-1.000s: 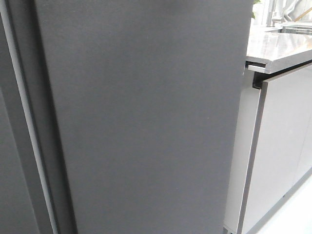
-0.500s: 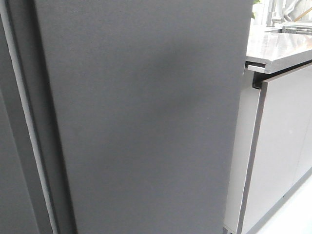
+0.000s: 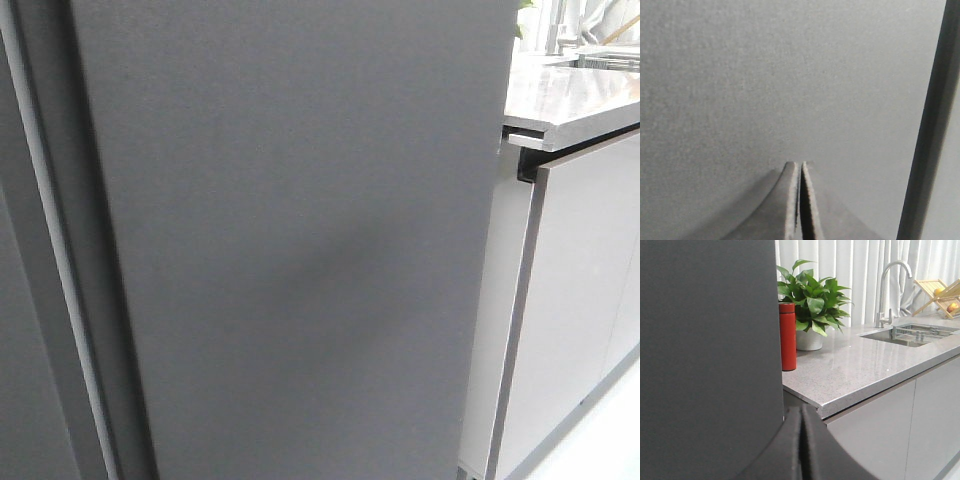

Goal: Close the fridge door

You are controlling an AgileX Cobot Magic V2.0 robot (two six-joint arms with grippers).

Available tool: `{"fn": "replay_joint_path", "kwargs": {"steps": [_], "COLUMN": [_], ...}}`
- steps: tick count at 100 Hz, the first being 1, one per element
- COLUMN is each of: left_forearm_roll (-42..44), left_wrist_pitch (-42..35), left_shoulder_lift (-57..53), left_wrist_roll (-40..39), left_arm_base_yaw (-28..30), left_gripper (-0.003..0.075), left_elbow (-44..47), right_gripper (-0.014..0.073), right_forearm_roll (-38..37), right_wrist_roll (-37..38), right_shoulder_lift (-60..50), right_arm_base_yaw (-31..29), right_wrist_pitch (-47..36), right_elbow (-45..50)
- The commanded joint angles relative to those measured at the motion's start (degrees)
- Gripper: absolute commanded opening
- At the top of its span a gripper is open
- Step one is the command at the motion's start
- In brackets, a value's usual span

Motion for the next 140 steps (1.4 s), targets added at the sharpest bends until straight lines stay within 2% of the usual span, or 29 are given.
{"fn": "replay_joint_path", "kwargs": {"steps": [1,36,62,140], "left_forearm_roll": [-0.1,-0.1,-0.1,-0.1], "left_wrist_pitch": [-4.4,-4.4,-4.4,-4.4], "left_shoulder_lift": [1.1,1.1,1.1,1.1], "left_wrist_roll": [-0.2,-0.2,-0.2,-0.2], "left_arm_base_yaw": [-0.5,-0.5,-0.5,-0.5], "left_gripper": [-0.0021,-0.0021,-0.0021,-0.0021], "left_elbow": [1.6,1.6,1.6,1.6], "right_gripper": [-0.0076,-0.0076,-0.0076,-0.0076], "right_forearm_roll": [-0.5,-0.5,-0.5,-1.0], "right_wrist_roll": [-0.5,-0.5,-0.5,-0.5], "right_shoulder_lift": [-2.1,-14.7,-23.2,-23.4], "right_arm_base_yaw": [-0.3,-0.3,-0.3,-0.3], "right_wrist_pitch": [-4.8,-5.0,-5.0,-4.3], "right_elbow": [1.0,15.4,22.4,22.5]}}
